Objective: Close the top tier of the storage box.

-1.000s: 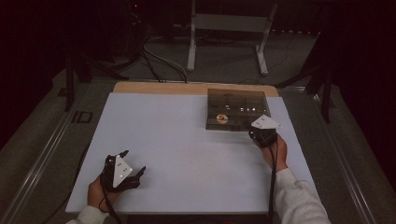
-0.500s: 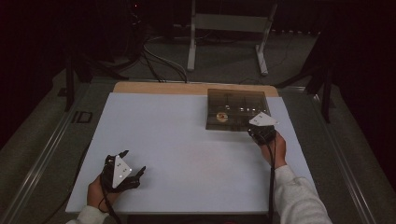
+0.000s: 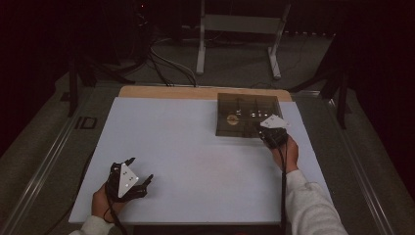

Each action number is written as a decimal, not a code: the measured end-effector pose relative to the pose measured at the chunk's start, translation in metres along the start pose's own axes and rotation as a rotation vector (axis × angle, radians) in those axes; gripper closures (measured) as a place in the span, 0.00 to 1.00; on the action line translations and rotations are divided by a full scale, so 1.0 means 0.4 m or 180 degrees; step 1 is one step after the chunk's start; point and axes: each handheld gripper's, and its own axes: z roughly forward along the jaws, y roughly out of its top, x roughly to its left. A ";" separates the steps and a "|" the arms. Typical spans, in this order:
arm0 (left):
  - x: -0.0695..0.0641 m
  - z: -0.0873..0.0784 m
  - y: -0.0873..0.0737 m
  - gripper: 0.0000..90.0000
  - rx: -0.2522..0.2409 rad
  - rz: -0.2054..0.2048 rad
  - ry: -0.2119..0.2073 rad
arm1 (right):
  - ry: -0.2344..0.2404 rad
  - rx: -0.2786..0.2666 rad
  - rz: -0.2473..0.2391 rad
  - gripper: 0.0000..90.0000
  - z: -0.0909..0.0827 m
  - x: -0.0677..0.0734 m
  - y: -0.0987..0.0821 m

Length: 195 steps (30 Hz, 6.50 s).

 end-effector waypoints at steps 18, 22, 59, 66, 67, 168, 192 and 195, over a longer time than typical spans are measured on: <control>-0.003 0.001 0.004 0.22 -0.0004 0.0031 0.0003 | -0.0048 0.0019 -0.0005 1.00 0.005 0.003 0.004; -0.003 0.001 0.003 0.22 -0.0009 0.0021 -0.0006 | -0.0057 0.0023 -0.0007 1.00 0.005 0.004 0.005; -0.003 0.002 0.002 0.22 0.0025 0.0036 0.0009 | 0.0101 -0.0381 0.0351 0.63 -0.043 0.014 -0.018; -0.004 0.005 0.001 0.22 0.0038 0.0034 0.0001 | 0.0125 -0.0416 0.0503 0.39 -0.046 0.018 -0.020; -0.004 0.005 0.001 0.22 0.0038 0.0037 0.0003 | 0.0127 -0.0417 0.0506 0.36 -0.046 0.019 -0.020; -0.007 0.004 0.005 0.22 0.0031 0.0063 -0.0021 | 0.0230 -0.0747 0.0474 0.17 -0.212 0.096 -0.015; -0.007 0.006 0.007 0.22 0.0026 0.0050 -0.0020 | 0.0231 -0.0779 0.0383 0.17 -0.274 0.106 -0.052; -0.007 0.007 0.007 0.22 0.0034 0.0054 -0.0022 | 0.0242 -0.0775 0.0368 0.17 -0.277 0.108 -0.059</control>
